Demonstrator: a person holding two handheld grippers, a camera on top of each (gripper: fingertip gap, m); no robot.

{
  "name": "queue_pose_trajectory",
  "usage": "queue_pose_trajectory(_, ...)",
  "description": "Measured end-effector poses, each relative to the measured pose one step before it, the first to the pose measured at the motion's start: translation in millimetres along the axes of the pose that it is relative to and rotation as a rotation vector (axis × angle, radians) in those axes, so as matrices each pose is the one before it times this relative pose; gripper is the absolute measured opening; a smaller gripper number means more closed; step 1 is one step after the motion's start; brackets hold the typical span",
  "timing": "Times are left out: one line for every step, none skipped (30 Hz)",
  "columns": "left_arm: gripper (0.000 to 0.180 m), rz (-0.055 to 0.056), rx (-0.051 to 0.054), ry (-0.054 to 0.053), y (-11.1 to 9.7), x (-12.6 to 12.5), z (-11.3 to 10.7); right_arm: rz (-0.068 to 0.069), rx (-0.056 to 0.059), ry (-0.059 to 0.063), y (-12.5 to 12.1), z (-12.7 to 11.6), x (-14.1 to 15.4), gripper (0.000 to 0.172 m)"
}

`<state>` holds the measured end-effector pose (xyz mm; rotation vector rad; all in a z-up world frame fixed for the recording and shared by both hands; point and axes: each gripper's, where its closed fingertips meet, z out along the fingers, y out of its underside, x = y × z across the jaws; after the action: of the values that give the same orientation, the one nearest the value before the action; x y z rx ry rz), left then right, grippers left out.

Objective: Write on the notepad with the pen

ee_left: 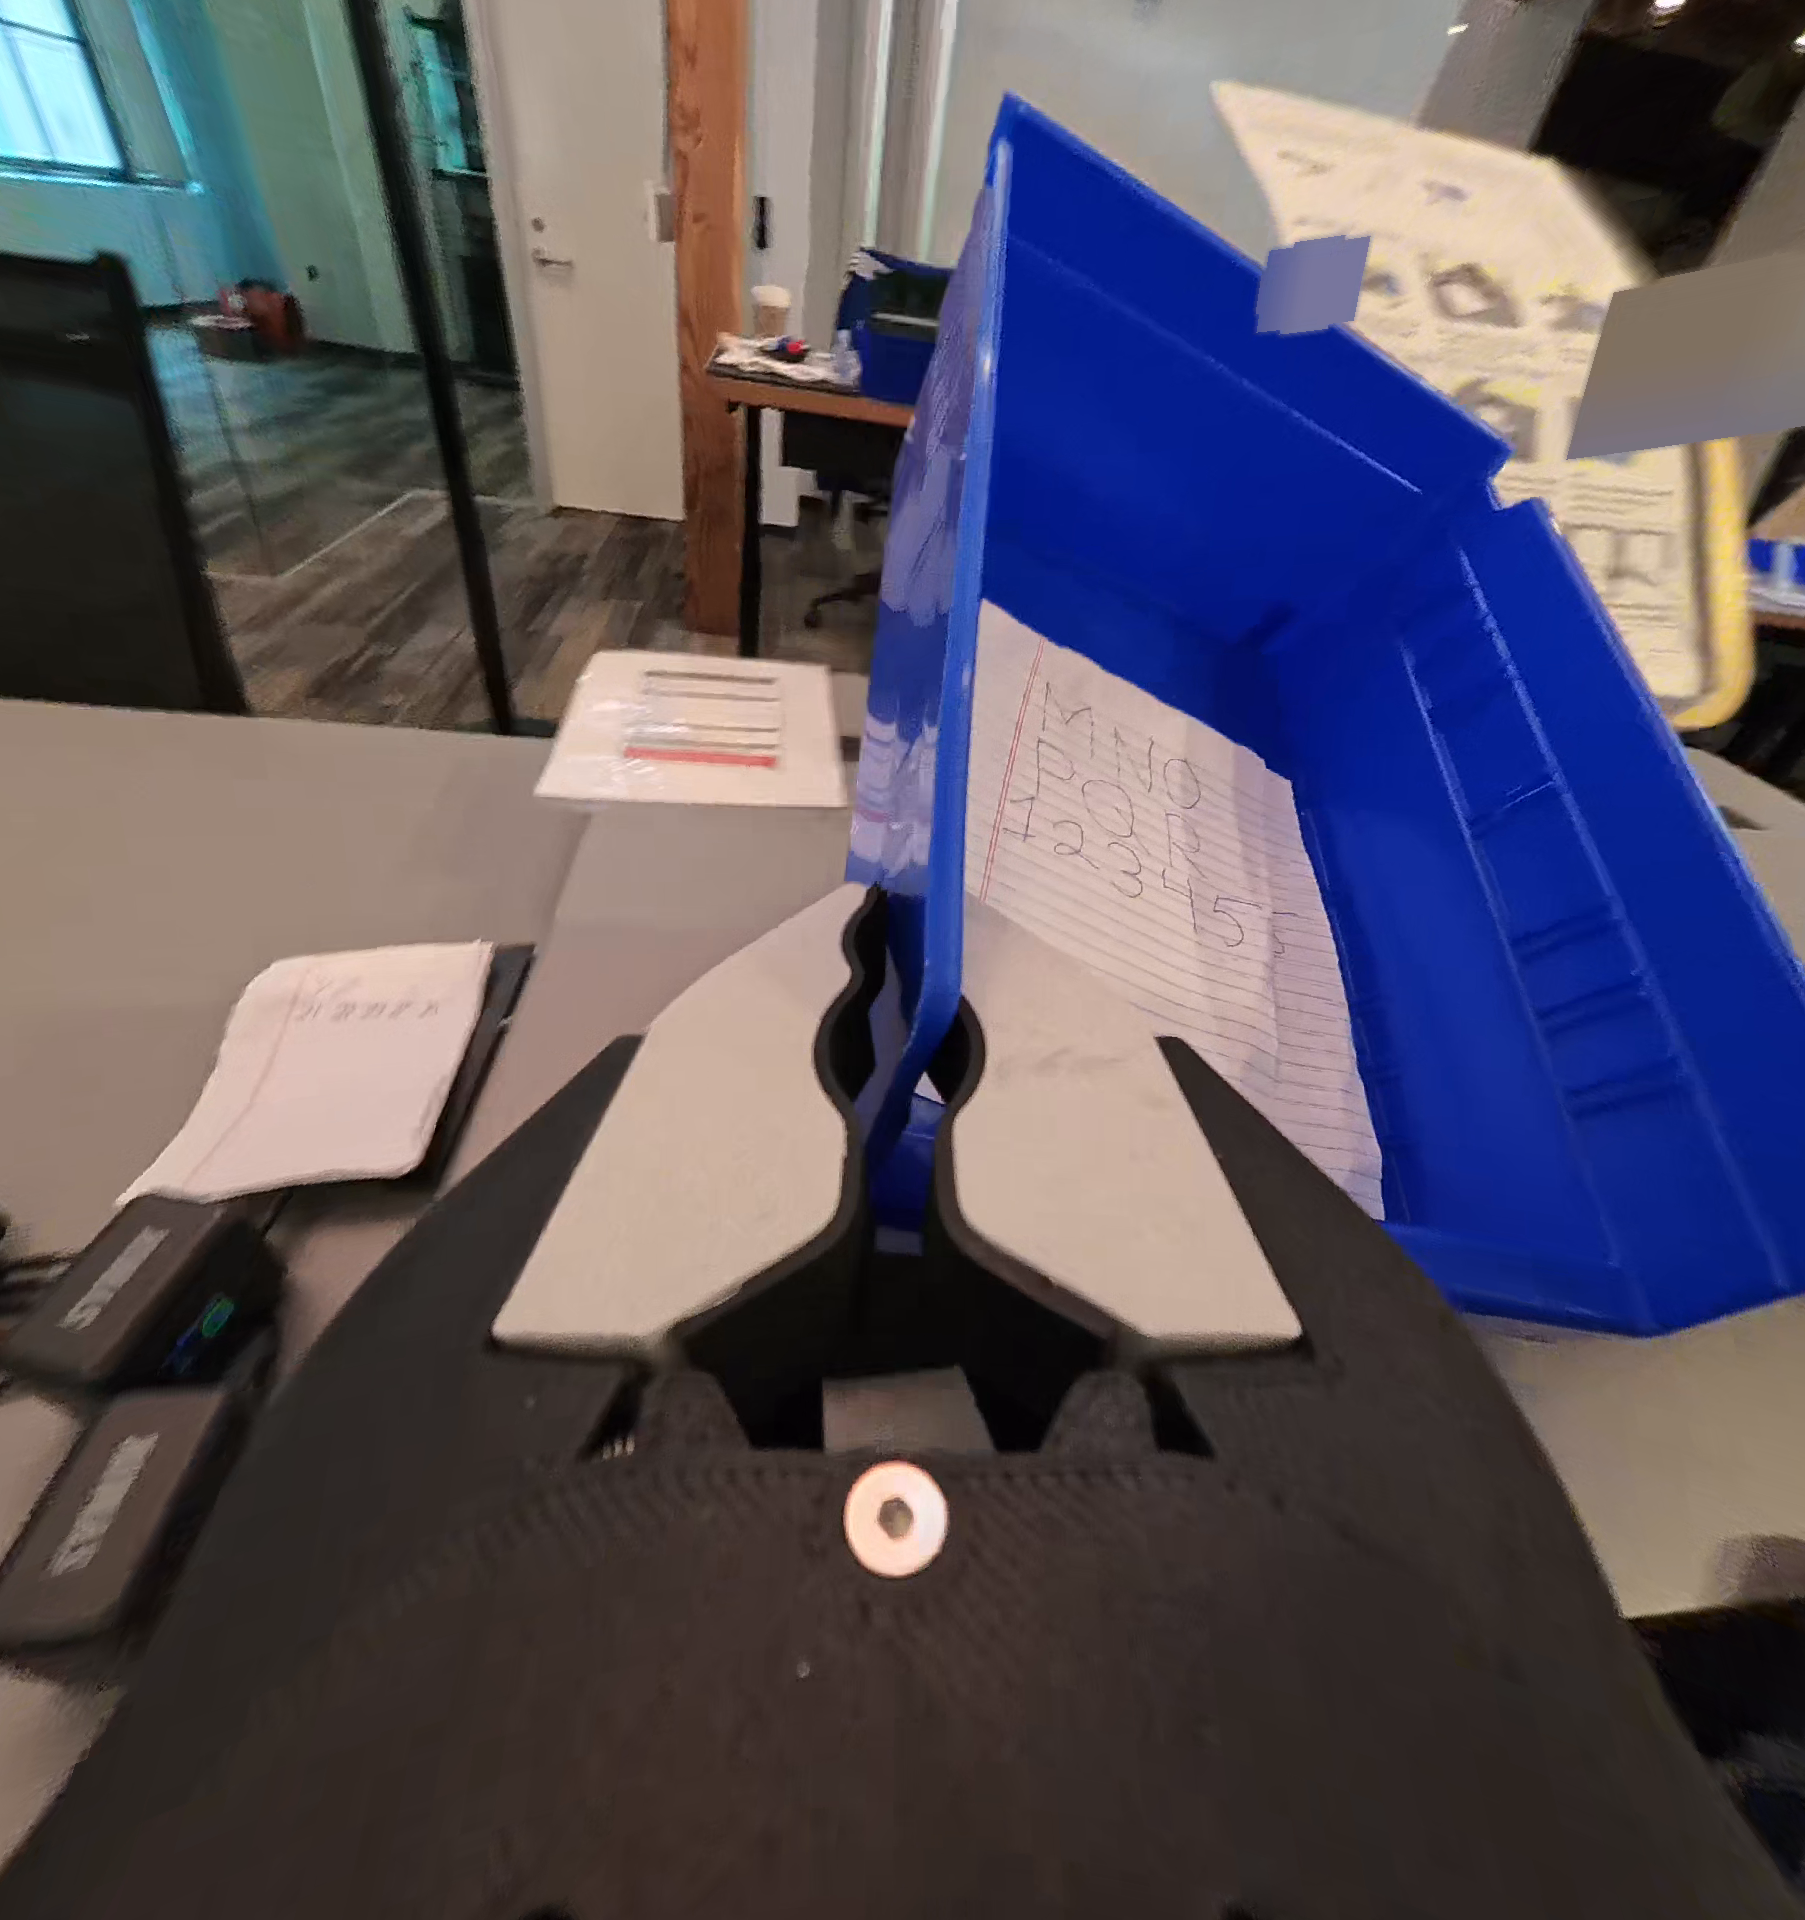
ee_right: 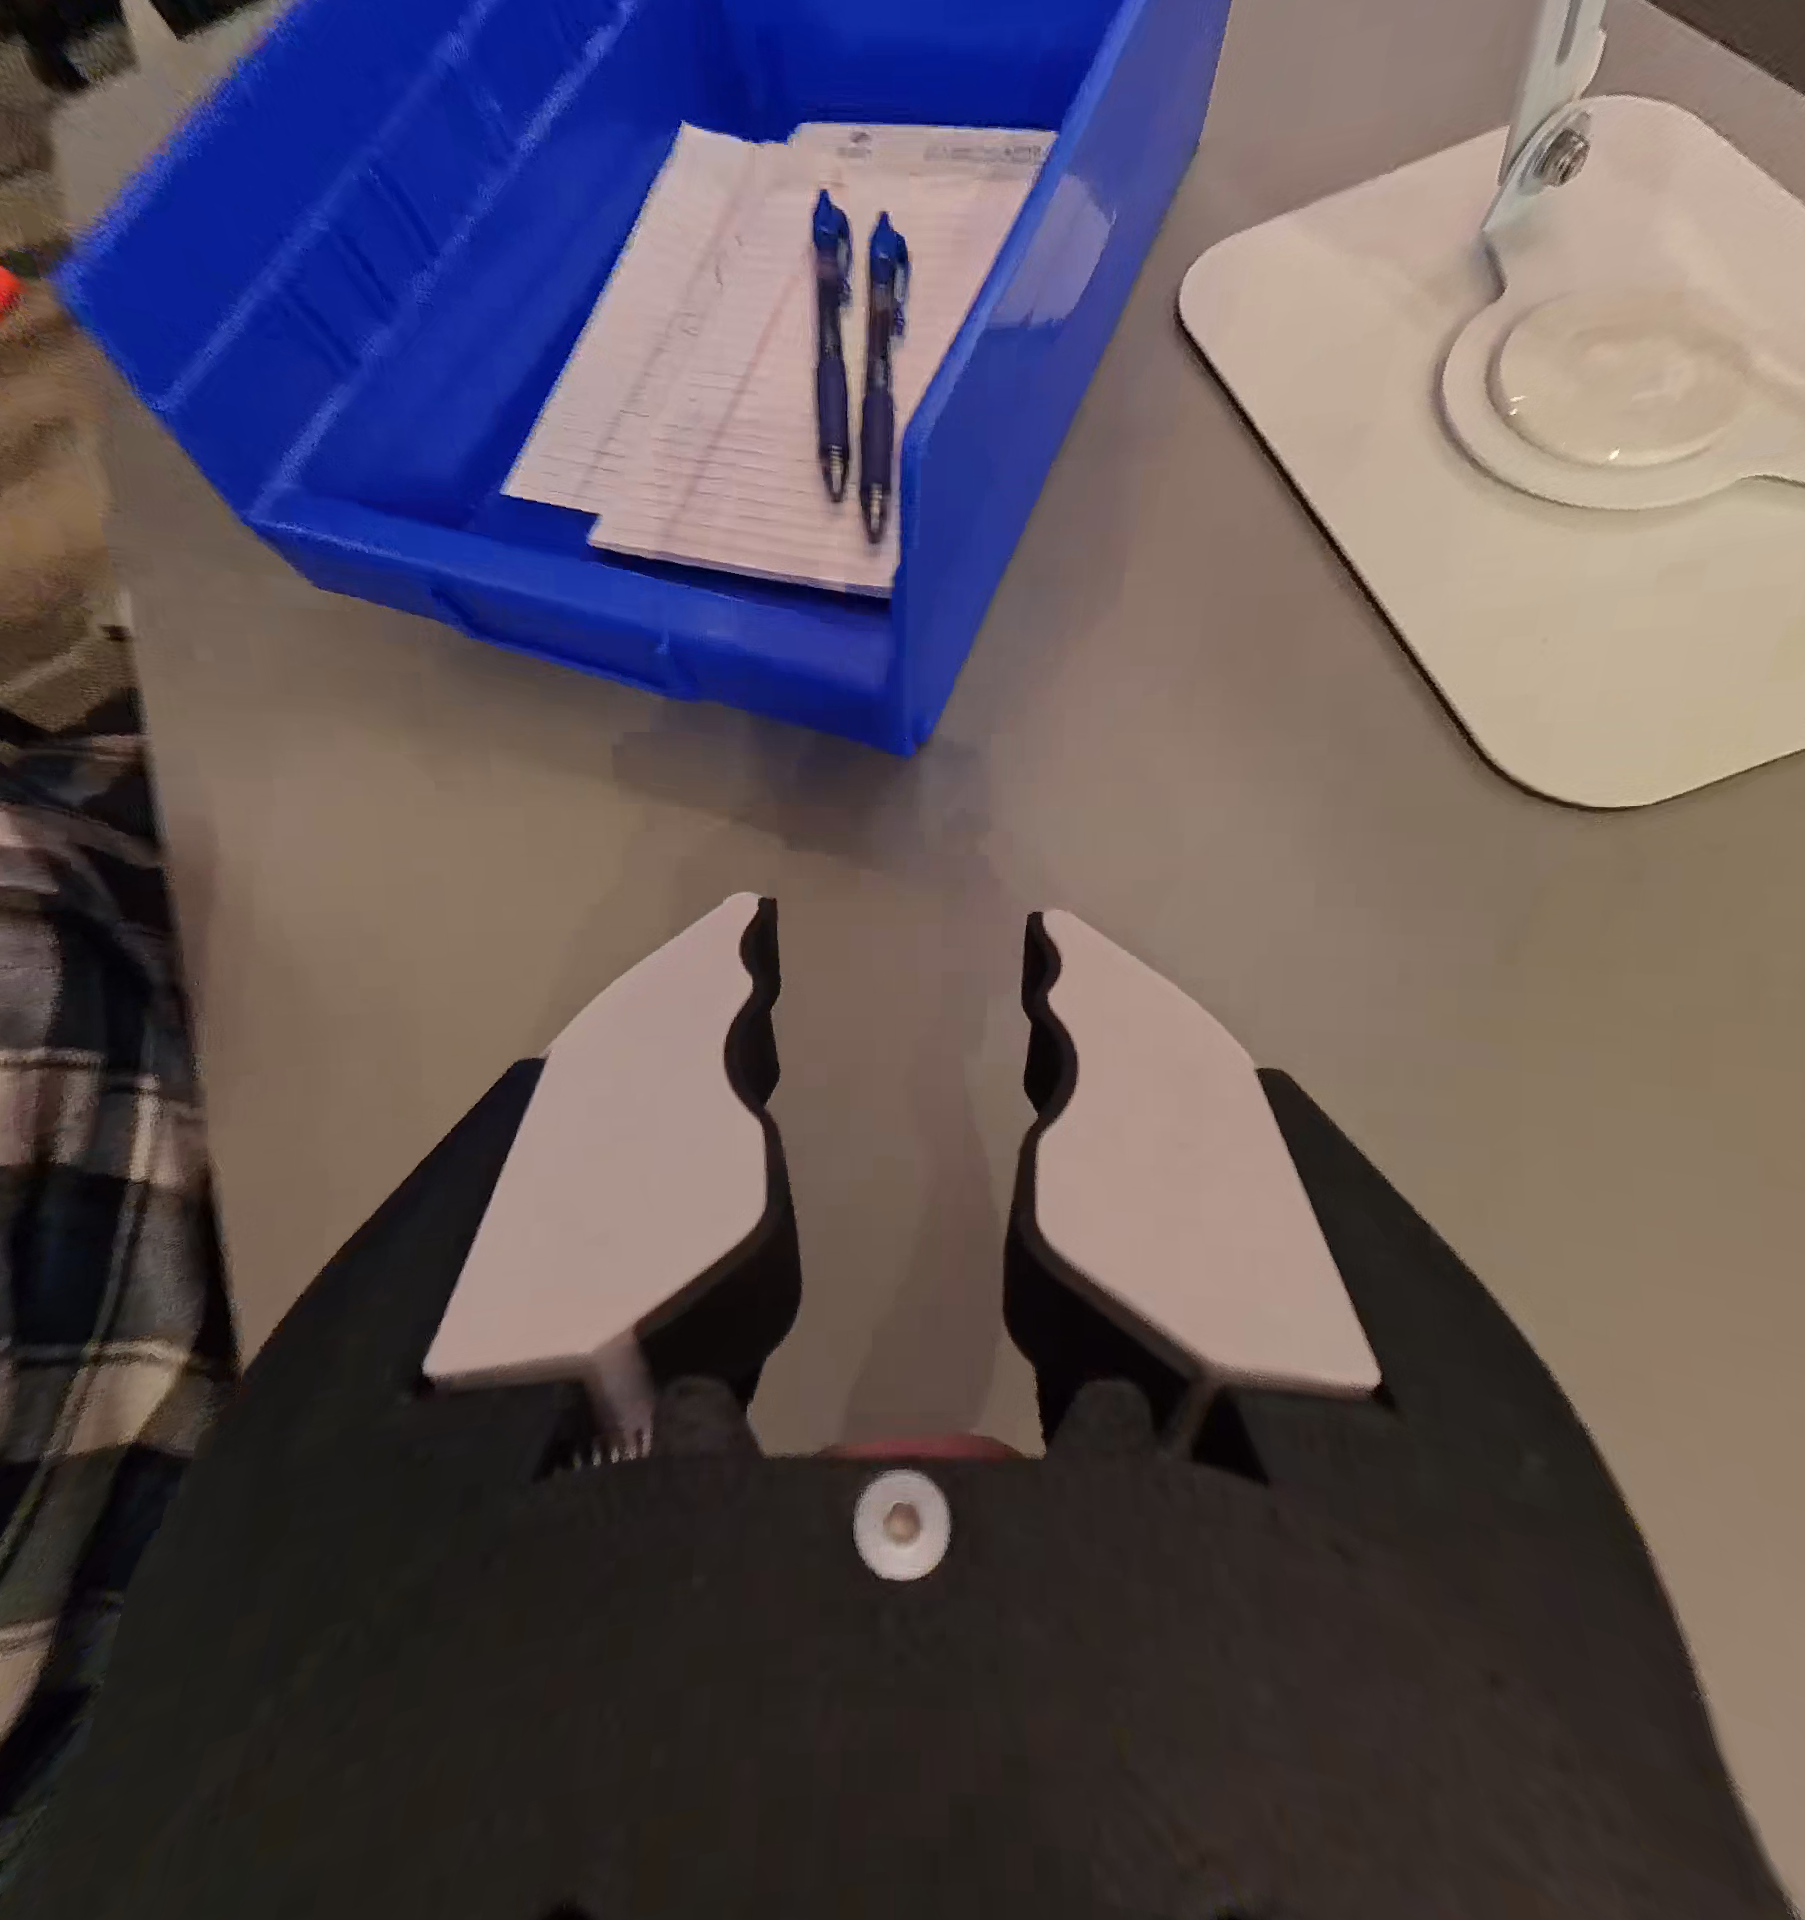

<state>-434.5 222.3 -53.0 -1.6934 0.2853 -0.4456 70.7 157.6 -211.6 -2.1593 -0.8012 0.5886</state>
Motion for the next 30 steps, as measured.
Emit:
queue_pose_trajectory(0.006,0.0052,-0.0005,0.0375,-7.02,18.87,5.04,0.0046,0.0181,-0.0133,-0.56,-8.79,-4.03,0.046)
queue_pose_trajectory(0.006,0.0115,-0.0060,0.0410,-5.65,20.41,7.87,0.0031,0.0344,-0.0016,-3.00,-10.63,-2.71,0.045)
queue_pose_trajectory(0.005,0.0090,-0.0095,0.0492,-4.58,21.98,10.33,0.0073,0.0350,-0.0052,-3.39,-11.65,-3.08,0.045)
queue_pose_trajectory(0.005,0.0072,-0.0108,0.0591,-3.26,24.34,13.32,0.0174,0.0239,-0.0037,-2.16,-12.46,-1.90,0.046)
queue_pose_trajectory(0.005,0.0147,-0.0162,0.0586,-1.92,24.65,15.73,0.0171,0.0286,0.0041,-2.45,-13.57,-0.36,0.047)
queue_pose_trajectory(0.005,0.0139,-0.0127,0.0611,-1.89,24.01,17.63,0.0098,0.0439,-0.0009,-4.20,-15.04,-1.30,0.049)
queue_pose_trajectory(0.005,0.0056,-0.0132,0.0615,0.32,23.85,20.19,0.0098,0.0462,-0.0061,-4.91,-16.03,-2.16,0.049)
queue_pose_trajectory(0.005,-0.0099,-0.0140,0.0624,2.69,23.44,22.38,0.0146,0.0397,0.0002,-4.54,-16.91,-1.14,0.049)
queue_pose_trajectory(0.005,-0.0148,-0.0160,0.0630,4.20,22.09,23.25,0.0180,0.0454,0.0041,-5.61,-17.66,-0.76,0.052)
queue_pose_trajectory(0.005,-0.0091,-0.0187,0.0545,4.73,19.73,23.03,0.0146,0.0542,0.0068,-6.97,-18.49,-0.84,0.055)
queue_pose_trajectory(0.005,-0.0080,-0.0145,0.0459,4.86,18.80,22.86,0.0068,0.0576,0.0175,-7.44,-18.70,-0.08,0.056)
queue_pose_trajectory(0.005,-0.0011,-0.0142,0.0360,5.87,17.78,22.53,0.0027,0.0563,0.0317,-7.15,-17.98,1.26,0.056)
queue_pose_trajectory(0.005,0.0080,-0.0102,0.0270,5.20,15.77,21.11,0.0005,0.0477,0.0309,-5.75,-16.17,0.90,0.059)
queue_pose_trajectory(0.005,0.0026,-0.0106,0.0248,5.47,14.00,19.93,-0.0013,0.0378,0.0317,-3.79,-14.24,1.13,0.061)
queue_pose_trajectory(0.005,0.0042,-0.0158,0.0157,6.79,11.20,19.00,0.0005,0.0236,0.0357,-0.91,-12.62,2.61,0.060)
queue_pose_trajectory(0.004,0.0076,-0.0073,0.0054,6.34,8.38,17.65,0.0019,0.0046,0.0341,2.14,-11.36,3.63,0.061)
queue_pose_trajectory(0.005,0.0026,-0.0122,0.0046,7.74,7.40,16.25,0.0080,0.0046,0.0347,2.69,-10.74,4.68,0.064)
queue_pose_trajectory(0.005,0.0051,-0.0157,-0.0012,7.00,5.67,13.75,0.0192,0.0137,0.0308,2.72,-9.97,4.90,0.066)
queue_pose_trajectory(0.005,0.0100,-0.0121,0.0001,5.61,3.79,11.63,0.0270,0.0202,0.0168,3.03,-8.51,3.21,0.067)
queue_pose_trajectory(0.005,0.0151,-0.0168,-0.0095,6.33,1.52,10.36,0.0357,0.0258,0.0136,3.84,-6.65,2.72,0.067)
queue_pose_trajectory(0.005,0.0019,-0.0129,-0.0065,6.18,1.63,8.87,0.0427,0.0162,0.0107,6.37,-3.75,1.95,0.068)
queue_pose_trajectory(0.006,-0.0116,-0.0106,0.0006,5.61,2.61,7.25,0.0426,-0.0066,0.0098,10.20,-0.63,1.53,0.072)
queue_pose_trajectory(0.006,-0.0024,-0.0117,-0.0063,6.01,1.52,6.49,0.0302,-0.0145,0.0096,11.65,1.61,0.58,0.075)
queue_pose_trajectory(0.006,0.0045,-0.0065,-0.0061,5.04,0.80,5.74,0.0233,-0.0070,0.0101,10.95,3.34,-0.05,0.075)
queue_pose_trajectory(0.005,0.0019,-0.0079,-0.0042,4.51,0.45,4.98,0.0284,-0.0107,-0.0040,10.98,5.13,-2.05,0.077)
queue_pose_trajectory(0.005,-0.0086,-0.0106,0.0010,4.42,0.79,4.78,0.0296,-0.0037,-0.0197,9.16,6.06,-4.39,0.078)
queue_pose_trajectory(0.005,-0.0120,-0.0063,0.0029,3.47,0.63,4.19,0.0230,0.0080,-0.0166,6.76,6.48,-3.92,0.079)
queue_pose_trajectory(0.005,-0.0037,-0.0052,-0.0020,3.45,-0.03,3.92,0.0108,-0.0045,0.0088,6.95,6.24,-0.03,0.085)
queue_pose_trajectory(0.006,-0.0026,-0.0027,-0.0015,3.34,0.08,3.21,-0.0005,-0.0095,0.0276,5.56,4.26,3.37,0.089)
queue_pose_trajectory(0.006,-0.0050,-0.0040,-0.0014,3.19,-0.75,2.27,-0.0006,-0.0033,0.0177,3.20,2.76,2.83,0.092)
